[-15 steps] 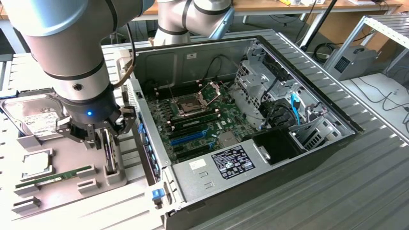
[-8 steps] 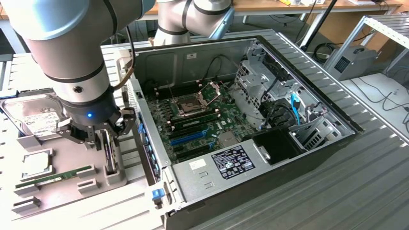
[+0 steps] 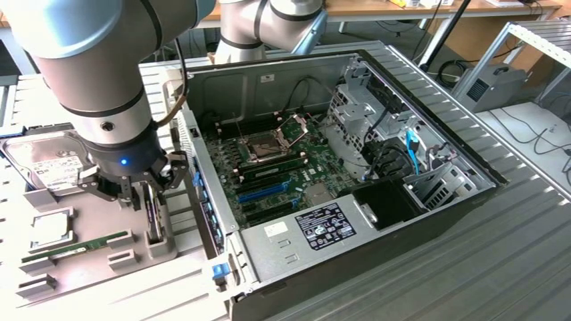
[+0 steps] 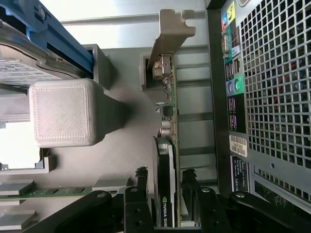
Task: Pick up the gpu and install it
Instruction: 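Pick up the gpu and move the gpu toward the slot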
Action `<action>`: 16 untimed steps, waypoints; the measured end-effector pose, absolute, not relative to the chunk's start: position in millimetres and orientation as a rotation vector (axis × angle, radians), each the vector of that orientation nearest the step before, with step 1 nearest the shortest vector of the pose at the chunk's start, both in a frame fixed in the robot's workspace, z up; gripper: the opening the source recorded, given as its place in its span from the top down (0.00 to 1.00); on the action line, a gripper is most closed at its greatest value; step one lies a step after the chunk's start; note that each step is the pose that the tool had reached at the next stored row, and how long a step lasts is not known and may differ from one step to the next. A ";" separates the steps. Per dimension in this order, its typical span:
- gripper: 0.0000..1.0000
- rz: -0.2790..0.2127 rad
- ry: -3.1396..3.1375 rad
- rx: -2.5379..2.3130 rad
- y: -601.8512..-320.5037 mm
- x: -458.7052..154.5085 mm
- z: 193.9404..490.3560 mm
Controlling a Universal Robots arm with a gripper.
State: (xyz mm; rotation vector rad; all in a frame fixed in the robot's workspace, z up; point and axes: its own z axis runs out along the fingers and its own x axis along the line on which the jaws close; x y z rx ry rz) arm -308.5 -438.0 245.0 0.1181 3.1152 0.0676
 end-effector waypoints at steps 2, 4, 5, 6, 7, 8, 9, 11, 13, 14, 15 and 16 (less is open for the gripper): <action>0.58 0.068 3.115 0.118 -437.9 -308.6 243.7; 0.58 0.067 3.115 0.118 -437.8 -308.6 242.5; 0.58 0.067 3.115 0.118 -437.7 -308.6 242.4; 0.58 0.068 3.115 0.118 -437.4 -308.6 242.0; 0.58 0.068 3.115 0.119 -436.9 -308.7 241.8; 0.58 0.068 3.115 0.118 -436.8 -308.7 241.5; 0.58 0.068 3.115 0.118 -436.8 -308.7 241.5; 0.58 0.067 3.115 0.118 -436.8 -308.6 241.5; 0.58 0.067 3.115 0.118 -436.7 -308.6 241.4; 0.58 0.068 3.115 0.118 -436.7 -308.5 241.2; 0.58 0.068 3.115 0.118 -436.7 -308.4 241.2; 0.58 0.068 3.115 0.118 -436.7 -308.3 241.2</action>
